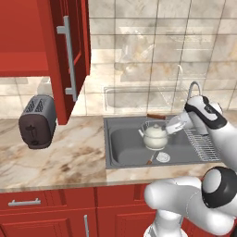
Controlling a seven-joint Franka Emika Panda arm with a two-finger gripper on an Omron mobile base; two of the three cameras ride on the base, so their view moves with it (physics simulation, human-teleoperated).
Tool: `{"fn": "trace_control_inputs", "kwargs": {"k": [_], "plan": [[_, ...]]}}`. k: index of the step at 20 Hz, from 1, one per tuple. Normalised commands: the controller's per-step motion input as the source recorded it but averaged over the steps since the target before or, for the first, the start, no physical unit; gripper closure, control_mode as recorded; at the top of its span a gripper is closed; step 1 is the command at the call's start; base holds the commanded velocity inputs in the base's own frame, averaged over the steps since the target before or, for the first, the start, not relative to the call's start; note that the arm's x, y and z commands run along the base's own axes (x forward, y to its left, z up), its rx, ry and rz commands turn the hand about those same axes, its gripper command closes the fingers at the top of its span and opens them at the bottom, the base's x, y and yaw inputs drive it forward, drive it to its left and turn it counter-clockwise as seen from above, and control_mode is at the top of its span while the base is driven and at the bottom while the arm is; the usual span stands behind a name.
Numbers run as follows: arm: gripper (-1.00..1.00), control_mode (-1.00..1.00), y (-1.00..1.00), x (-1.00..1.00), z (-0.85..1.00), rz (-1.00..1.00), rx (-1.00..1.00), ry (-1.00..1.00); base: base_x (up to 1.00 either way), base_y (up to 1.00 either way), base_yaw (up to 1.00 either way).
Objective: Open the cabinet, pick the kettle from the cabinet, and place it in the sink.
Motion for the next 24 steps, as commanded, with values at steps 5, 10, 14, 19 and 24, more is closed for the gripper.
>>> {"fn": "trace_control_inputs", "kwargs": {"k": [5,10,14,19,24], "plan": [[1.00,-1.00,0.06,0.11,-0.19,0.00,0.00,0.00,0.00,0.00,0.00],[1.00,-1.00,0.00,0.08,-0.18,0.00,0.00,0.03,0.00,0.00,0.00],[1.00,-1.00,0.01,0.08,-0.17,0.00,0.00,0.04,0.00,0.00,0.00],[1.00,-1.00,0.01,0.07,-0.15,0.00,0.00,0.03,0.00,0.00,0.00],[1.00,-1.00,0.05,0.05,-0.13,0.00,0.00,0.01,0.00,0.00,0.00]]}}
